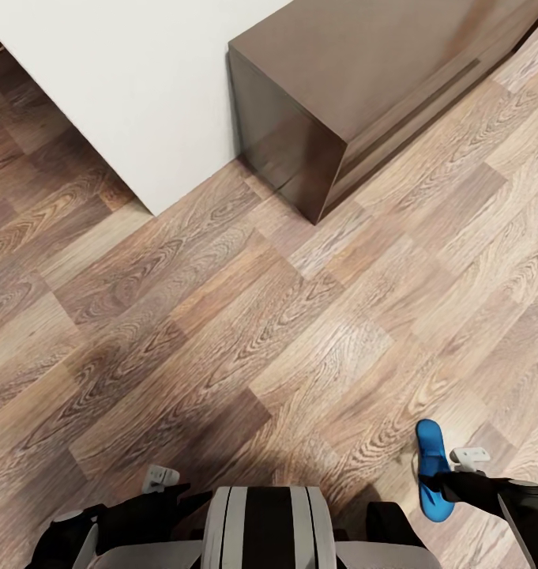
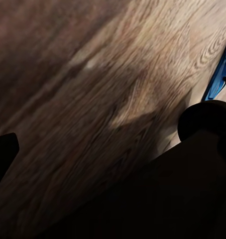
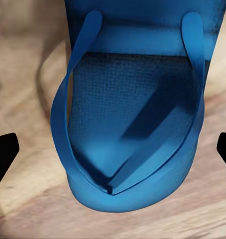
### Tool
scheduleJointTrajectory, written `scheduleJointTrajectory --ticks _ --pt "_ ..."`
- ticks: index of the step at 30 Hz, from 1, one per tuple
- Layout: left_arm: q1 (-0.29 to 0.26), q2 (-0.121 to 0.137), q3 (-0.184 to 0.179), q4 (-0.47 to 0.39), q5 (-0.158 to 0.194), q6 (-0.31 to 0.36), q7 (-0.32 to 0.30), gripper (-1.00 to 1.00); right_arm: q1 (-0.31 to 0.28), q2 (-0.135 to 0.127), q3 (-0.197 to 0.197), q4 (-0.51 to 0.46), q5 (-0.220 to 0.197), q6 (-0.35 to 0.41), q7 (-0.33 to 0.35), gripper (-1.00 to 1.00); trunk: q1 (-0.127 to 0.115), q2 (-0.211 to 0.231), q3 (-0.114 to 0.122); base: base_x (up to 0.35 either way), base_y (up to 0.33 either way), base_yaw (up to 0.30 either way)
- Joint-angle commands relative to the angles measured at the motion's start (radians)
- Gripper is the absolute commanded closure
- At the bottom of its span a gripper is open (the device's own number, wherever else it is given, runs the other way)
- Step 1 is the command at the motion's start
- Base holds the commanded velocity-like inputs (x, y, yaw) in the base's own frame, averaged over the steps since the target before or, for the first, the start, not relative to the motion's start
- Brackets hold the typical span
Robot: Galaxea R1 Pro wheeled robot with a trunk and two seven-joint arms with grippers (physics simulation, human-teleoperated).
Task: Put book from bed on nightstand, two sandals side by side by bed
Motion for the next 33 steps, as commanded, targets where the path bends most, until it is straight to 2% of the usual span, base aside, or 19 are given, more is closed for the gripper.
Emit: scheduleJointTrajectory --ticks 1,28,29,33 --pt "0.0 0.0 0.0 0.0 0.006 0.008 -0.001 -1.0 0.0 0.0 -0.003 -0.001 0.01 0.003 0.009 -1.0 0.0 0.0 0.0 0.0 0.0 0.0" --pt "0.0 0.0 0.0 0.0 0.006 0.008 -0.002 -1.0 0.0 0.001 -0.003 -0.001 0.011 0.002 0.009 -1.0 0.004 -0.002 0.0 0.0 0.0 0.0" --pt "0.0 0.0 0.0 0.0 0.006 0.008 -0.002 -1.0 0.0 0.001 -0.003 -0.001 0.011 0.002 0.009 1.0 0.004 -0.002 0.0 0.0 0.0 0.0" --pt "0.0 0.0 0.0 0.0 0.006 0.008 -0.002 -1.0 0.0 0.001 -0.003 -0.001 0.011 0.003 0.008 1.0 0.004 -0.002 0.0 0.0 0.0 0.0"
